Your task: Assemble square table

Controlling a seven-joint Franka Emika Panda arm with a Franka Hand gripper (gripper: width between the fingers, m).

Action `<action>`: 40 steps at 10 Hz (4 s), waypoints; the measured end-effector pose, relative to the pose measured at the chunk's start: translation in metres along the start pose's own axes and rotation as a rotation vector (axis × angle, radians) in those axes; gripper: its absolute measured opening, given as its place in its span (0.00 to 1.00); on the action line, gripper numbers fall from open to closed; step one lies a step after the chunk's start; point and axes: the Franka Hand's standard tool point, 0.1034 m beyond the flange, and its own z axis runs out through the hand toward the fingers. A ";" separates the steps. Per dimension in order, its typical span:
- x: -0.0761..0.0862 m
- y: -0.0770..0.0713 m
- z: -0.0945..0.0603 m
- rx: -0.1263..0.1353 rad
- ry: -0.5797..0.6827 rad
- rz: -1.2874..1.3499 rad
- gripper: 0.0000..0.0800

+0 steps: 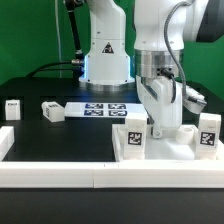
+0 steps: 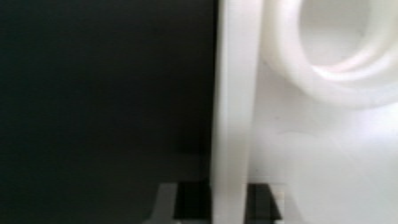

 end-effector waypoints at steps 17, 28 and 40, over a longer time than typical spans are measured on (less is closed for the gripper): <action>0.106 0.020 -0.008 0.039 0.147 -1.020 0.07; 0.117 -0.023 -0.017 0.012 0.320 -1.802 0.08; 0.065 -0.143 -0.034 -0.167 0.554 -2.760 0.09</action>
Offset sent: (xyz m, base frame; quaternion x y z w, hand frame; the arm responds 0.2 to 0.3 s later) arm 0.0000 0.0000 0.0000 0.0000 0.0000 0.0000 1.0000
